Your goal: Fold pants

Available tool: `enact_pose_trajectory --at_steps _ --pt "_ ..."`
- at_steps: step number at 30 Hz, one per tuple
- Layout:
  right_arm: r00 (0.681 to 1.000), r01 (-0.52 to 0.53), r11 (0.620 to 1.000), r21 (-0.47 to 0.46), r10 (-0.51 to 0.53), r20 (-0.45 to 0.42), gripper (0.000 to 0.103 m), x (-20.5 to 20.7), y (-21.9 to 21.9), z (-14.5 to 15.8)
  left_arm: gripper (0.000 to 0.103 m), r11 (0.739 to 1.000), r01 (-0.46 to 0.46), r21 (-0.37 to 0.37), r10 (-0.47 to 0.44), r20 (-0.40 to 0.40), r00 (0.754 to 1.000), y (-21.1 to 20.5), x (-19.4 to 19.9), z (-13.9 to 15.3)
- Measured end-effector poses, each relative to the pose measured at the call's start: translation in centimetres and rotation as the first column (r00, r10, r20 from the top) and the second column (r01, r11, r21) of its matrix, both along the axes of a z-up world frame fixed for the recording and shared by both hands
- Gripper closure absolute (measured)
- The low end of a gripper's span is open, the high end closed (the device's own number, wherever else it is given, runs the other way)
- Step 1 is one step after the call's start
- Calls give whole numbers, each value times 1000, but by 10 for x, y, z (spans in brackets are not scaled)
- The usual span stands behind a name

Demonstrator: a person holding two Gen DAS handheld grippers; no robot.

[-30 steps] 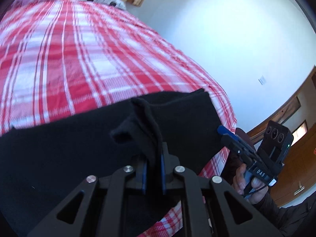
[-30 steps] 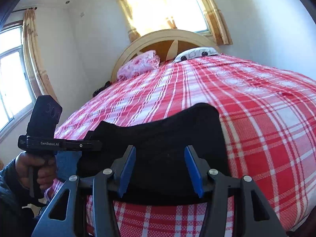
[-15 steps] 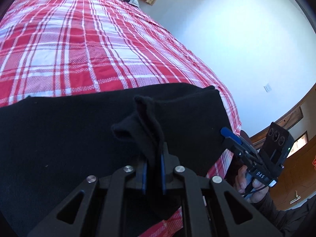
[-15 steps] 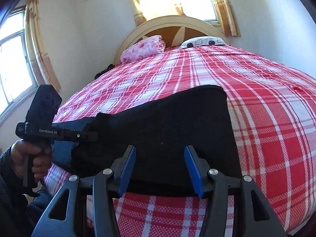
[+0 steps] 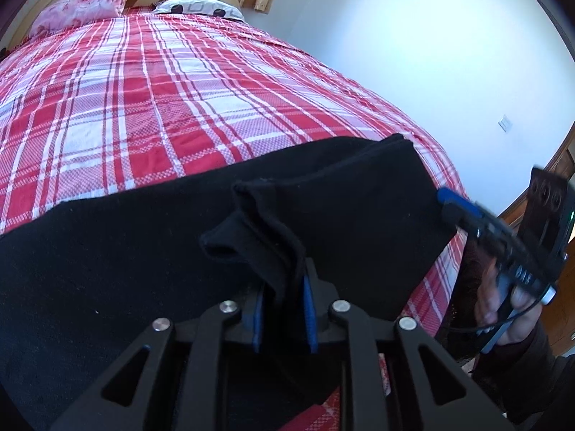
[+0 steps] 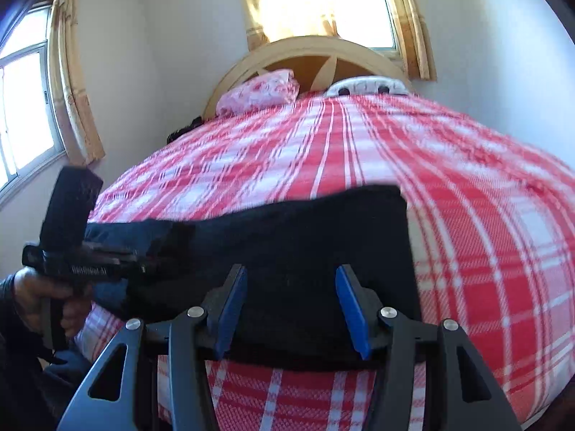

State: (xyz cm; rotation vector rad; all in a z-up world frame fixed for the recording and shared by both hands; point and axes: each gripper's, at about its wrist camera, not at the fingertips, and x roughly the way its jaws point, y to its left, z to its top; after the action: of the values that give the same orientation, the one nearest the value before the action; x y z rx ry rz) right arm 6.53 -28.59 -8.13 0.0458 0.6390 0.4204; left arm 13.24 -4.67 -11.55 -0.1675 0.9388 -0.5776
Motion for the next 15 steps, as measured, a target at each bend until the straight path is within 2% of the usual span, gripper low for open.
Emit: enact_pose_trajectory --at_steps 4,9,12,15 --pt "998 49 998 -41 -48 31 50 16 2 8 76 1000 -3 12 3 17 1000 -1 0 0" --pt "993 83 994 -74 -88 -75 50 41 1 -13 74 1000 -3 1 3 20 1000 1 -1 -1" --pt "995 76 992 -101 -82 -61 50 37 5 -13 73 1000 -3 -7 3 23 1000 2 -1 -2" --pt "995 86 993 -85 -90 -43 50 35 3 -7 72 1000 -2 -5 2 26 1000 2 -2 -2"
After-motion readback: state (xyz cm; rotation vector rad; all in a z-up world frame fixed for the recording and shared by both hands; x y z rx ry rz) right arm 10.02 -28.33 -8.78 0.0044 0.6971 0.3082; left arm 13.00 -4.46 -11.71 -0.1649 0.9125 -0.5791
